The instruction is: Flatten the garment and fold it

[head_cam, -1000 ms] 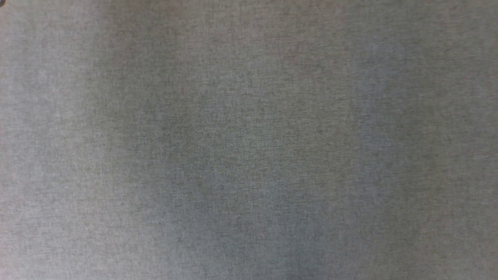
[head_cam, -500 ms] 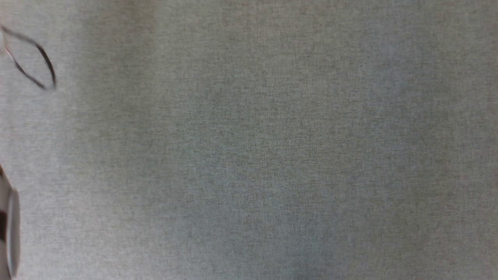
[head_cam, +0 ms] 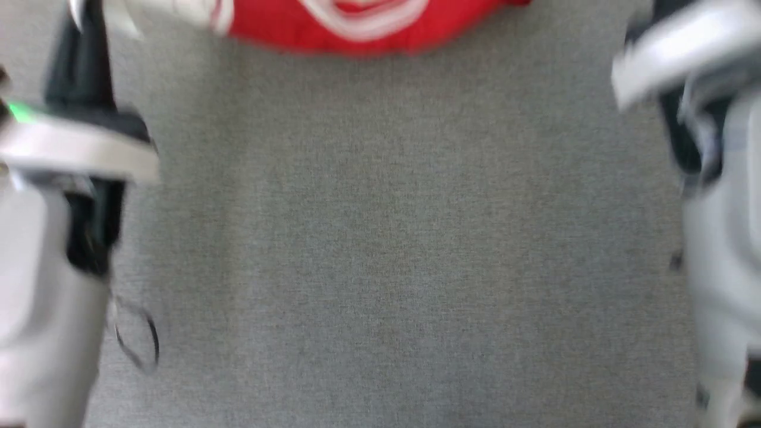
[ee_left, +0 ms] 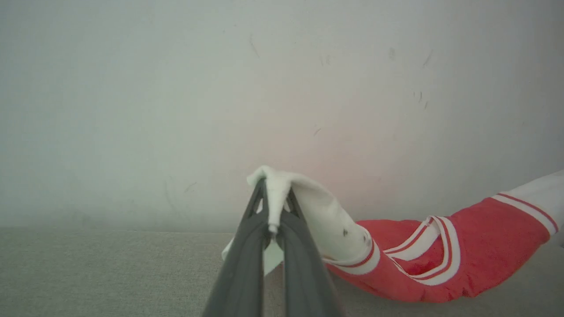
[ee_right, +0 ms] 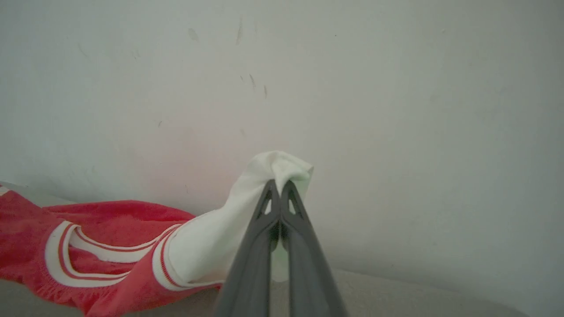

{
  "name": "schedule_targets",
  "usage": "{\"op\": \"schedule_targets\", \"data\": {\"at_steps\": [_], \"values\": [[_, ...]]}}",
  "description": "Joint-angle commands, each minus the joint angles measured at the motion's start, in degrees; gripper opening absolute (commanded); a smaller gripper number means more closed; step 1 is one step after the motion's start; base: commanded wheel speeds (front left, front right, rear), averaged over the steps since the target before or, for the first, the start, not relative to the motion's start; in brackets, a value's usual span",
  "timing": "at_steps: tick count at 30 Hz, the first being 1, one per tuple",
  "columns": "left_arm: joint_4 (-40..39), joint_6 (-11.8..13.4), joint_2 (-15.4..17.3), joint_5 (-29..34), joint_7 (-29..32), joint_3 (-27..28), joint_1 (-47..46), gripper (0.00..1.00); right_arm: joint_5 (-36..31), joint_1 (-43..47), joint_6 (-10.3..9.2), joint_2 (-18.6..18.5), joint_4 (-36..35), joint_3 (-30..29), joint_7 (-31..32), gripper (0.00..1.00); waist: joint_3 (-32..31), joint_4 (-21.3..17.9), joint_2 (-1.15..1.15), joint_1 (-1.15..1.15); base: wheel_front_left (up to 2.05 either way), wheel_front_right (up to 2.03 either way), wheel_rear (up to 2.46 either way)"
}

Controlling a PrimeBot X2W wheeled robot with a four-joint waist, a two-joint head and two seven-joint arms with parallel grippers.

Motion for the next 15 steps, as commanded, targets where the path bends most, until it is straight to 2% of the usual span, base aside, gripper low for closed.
{"op": "schedule_targets", "data": {"at_steps": [1, 7, 10, 15], "values": [[-1.9, 0.9, -0.1, -0.4, -0.3, 0.2, 4.0, 0.0, 1.3, 5.1, -0.05, 0.9, -3.4, -0.8, 0.7, 0.0, -3.9, -0.5, 0.0, 0.02, 0.0, 0.0, 0.0], [-8.6, 4.3, -0.5, -1.0, 1.3, -0.5, 16.7, 0.0, 5.0, 22.3, -0.05, 2.9, -14.0, -4.1, 3.8, 0.0, -7.1, -0.8, 0.0, 0.02, 0.0, 0.0, 0.0], [-10.2, 5.4, 0.2, -0.6, 4.2, -2.3, 22.5, 0.0, 6.7, 28.5, -0.05, 3.3, -16.4, -5.4, 5.3, 0.0, -8.9, -1.0, 0.0, 0.02, 0.0, 0.0, 0.0], [-10.7, 5.8, 1.2, -2.0, 8.1, -3.8, 29.3, 0.0, 9.1, 35.7, -0.05, 3.5, -17.9, -7.4, 8.6, 0.0, -11.8, -1.4, 0.0, 0.02, 0.0, 0.0, 0.0]]}}
